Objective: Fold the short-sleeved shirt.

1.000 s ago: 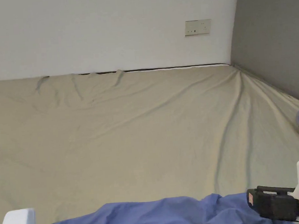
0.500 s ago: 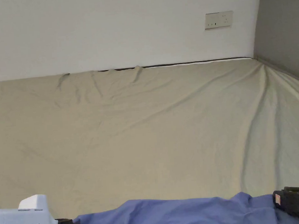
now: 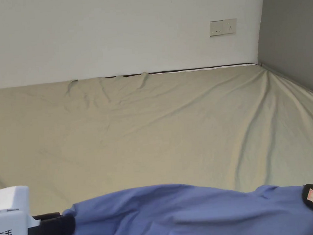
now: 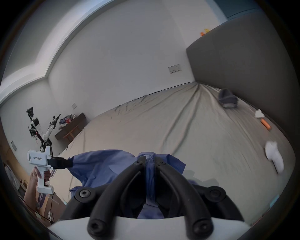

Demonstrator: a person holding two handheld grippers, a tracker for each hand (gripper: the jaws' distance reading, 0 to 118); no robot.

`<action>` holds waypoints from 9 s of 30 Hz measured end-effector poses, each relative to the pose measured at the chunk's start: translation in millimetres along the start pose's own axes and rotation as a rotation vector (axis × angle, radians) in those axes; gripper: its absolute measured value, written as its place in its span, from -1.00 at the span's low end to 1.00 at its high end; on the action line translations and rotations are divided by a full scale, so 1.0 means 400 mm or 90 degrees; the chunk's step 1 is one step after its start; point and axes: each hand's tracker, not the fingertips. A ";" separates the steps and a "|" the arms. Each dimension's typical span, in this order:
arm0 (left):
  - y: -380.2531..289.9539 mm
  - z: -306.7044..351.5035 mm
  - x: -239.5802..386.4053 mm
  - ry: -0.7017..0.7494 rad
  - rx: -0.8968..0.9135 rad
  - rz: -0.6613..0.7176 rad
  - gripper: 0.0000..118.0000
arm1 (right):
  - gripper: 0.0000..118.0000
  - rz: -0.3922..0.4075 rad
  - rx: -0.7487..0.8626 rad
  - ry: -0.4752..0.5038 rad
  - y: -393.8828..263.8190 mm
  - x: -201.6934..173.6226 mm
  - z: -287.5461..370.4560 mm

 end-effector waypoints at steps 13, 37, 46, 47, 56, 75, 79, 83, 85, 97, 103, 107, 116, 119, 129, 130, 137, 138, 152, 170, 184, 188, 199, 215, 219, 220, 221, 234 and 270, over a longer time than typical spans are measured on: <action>-0.272 0.081 -0.018 0.154 -0.156 -0.028 -0.88 | -0.87 -0.042 -0.171 -0.225 -0.292 0.026 0.143; -0.301 0.185 -0.051 0.071 0.046 0.195 -1.00 | -1.00 0.060 0.045 0.040 -0.138 -0.106 0.075; -0.276 0.086 -0.077 0.064 0.013 0.186 0.82 | -1.00 -0.010 0.035 0.131 -0.137 -0.115 0.063; -0.282 0.067 -0.081 0.058 -0.010 0.197 0.80 | -1.00 -0.008 0.035 0.133 -0.138 -0.122 0.066; -0.305 -0.075 -0.049 0.060 -0.095 0.167 0.51 | -1.00 -0.038 0.032 0.141 -0.151 -0.101 0.064; -0.283 -0.207 0.430 -0.297 -0.109 0.091 -0.65 | -1.00 -0.066 0.023 0.051 -0.222 -0.038 0.168; -0.328 -0.303 0.483 -0.274 -0.173 0.122 -0.37 | -1.00 -0.098 0.031 0.030 -0.236 -0.013 0.199; -0.264 -0.231 0.459 -0.333 -0.132 0.199 0.56 | -1.00 -0.103 0.033 0.023 -0.234 -0.006 0.211; -0.228 -0.158 0.446 -0.322 -0.089 0.156 0.69 | -1.00 -0.101 0.039 0.021 -0.233 -0.008 0.212; -0.296 -0.132 0.431 -0.122 -0.052 0.006 -1.00 | -1.00 -0.097 0.049 0.039 -0.226 0.004 0.213; -0.309 -0.240 0.549 -0.147 -0.108 -0.077 -1.00 | -1.00 -0.099 0.052 0.035 -0.224 0.012 0.228; -0.334 -0.334 0.632 -0.226 -0.150 -0.106 -1.00 | -1.00 -0.110 0.056 0.035 -0.228 0.027 0.230; -0.276 -0.324 0.534 -0.300 -0.198 0.079 -0.88 | -1.00 -0.107 0.039 0.035 -0.237 0.044 0.213; -0.231 -0.201 0.453 -0.333 -0.098 0.108 0.22 | -1.00 -0.104 0.040 0.035 -0.234 0.045 0.209; -0.279 -0.205 0.172 -0.258 -0.191 0.286 0.95 | -1.00 -0.115 0.034 0.054 -0.242 0.037 0.180; -0.292 -0.228 0.169 -0.291 -0.201 0.306 0.92 | -1.00 -0.114 0.033 0.054 -0.241 0.035 0.179; -0.307 -0.343 0.210 -0.453 -0.234 0.350 0.92 | -1.00 -0.104 0.022 0.059 -0.234 0.028 0.177; -0.311 -0.360 0.219 -0.438 -0.257 0.353 0.92 | -1.00 -0.108 0.022 0.060 -0.235 0.031 0.175; -0.287 -0.372 0.253 -0.354 -0.291 0.300 -0.71 | -1.00 -0.112 -0.023 0.035 -0.254 0.058 0.133; -0.186 -0.031 -0.060 -0.174 -0.045 0.337 -0.71 | -1.00 -0.094 -0.039 0.061 -0.219 0.009 0.035; -0.157 -0.224 0.355 -0.212 -0.148 0.073 -0.66 | -1.00 -0.101 -0.044 0.111 -0.229 -0.014 0.062; -0.214 -0.334 0.404 -0.277 -0.177 0.180 -0.27 | -1.00 -0.083 -0.043 0.092 -0.226 -0.005 0.091; -0.096 -0.138 0.384 -0.283 -0.038 0.175 0.56 | -1.00 -0.083 -0.038 0.104 -0.222 -0.024 0.099; -0.185 -0.270 0.549 -0.231 -0.036 -0.146 -1.00 | -1.00 -0.077 -0.032 0.115 -0.224 -0.048 0.111; -0.279 -0.456 0.559 -0.081 -0.208 -0.173 -1.00 | -1.00 -0.078 -0.035 0.103 -0.221 -0.042 0.121; -0.267 -0.412 0.544 -0.186 -0.086 -0.123 -1.00 | -1.00 -0.075 -0.037 0.102 -0.220 -0.040 0.126; -0.263 -0.404 0.539 -0.160 -0.114 -0.118 -1.00 | -1.00 -0.075 -0.037 0.104 -0.221 -0.038 0.128; -0.135 -0.128 0.409 -0.324 -0.026 0.045 -0.41 | -1.00 -0.076 -0.047 0.145 -0.212 -0.050 0.051; -0.189 -0.181 0.194 -0.166 -0.116 0.176 0.94 | -1.00 -0.248 -0.368 0.343 -0.312 0.056 -0.422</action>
